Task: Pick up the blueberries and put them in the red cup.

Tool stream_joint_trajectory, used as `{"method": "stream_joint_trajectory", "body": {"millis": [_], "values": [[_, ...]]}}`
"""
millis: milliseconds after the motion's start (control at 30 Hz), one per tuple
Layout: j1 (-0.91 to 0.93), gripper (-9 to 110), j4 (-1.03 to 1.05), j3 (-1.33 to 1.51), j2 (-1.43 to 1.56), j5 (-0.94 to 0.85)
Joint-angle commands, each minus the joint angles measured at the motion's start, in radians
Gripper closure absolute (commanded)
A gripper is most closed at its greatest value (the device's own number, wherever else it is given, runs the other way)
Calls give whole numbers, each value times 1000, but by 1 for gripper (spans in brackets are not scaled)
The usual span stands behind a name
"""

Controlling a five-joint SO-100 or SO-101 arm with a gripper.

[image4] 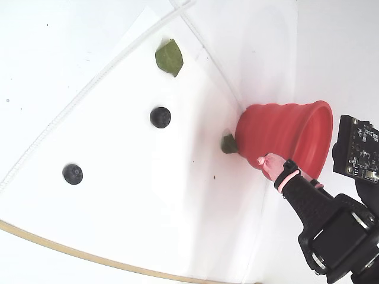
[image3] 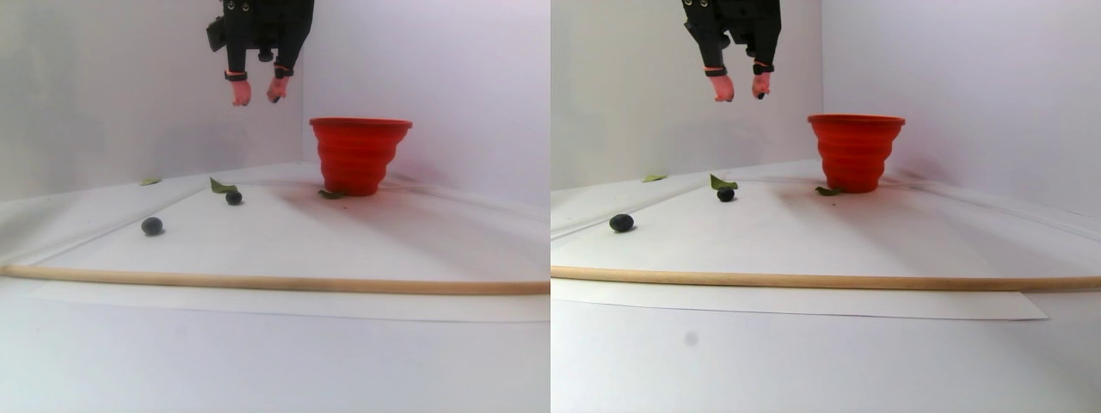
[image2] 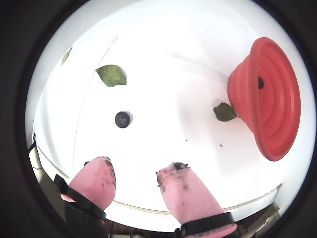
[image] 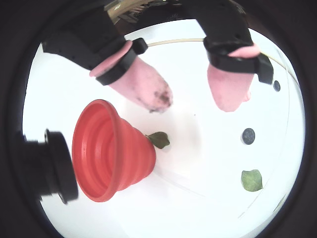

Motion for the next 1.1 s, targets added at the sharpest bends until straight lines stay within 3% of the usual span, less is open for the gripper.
{"method": "stream_joint_trajectory", "body": {"millis": [0,1067], "values": [[-23,85,2,-15,78,17],[-77,84,-156,9,-202,0]]}}
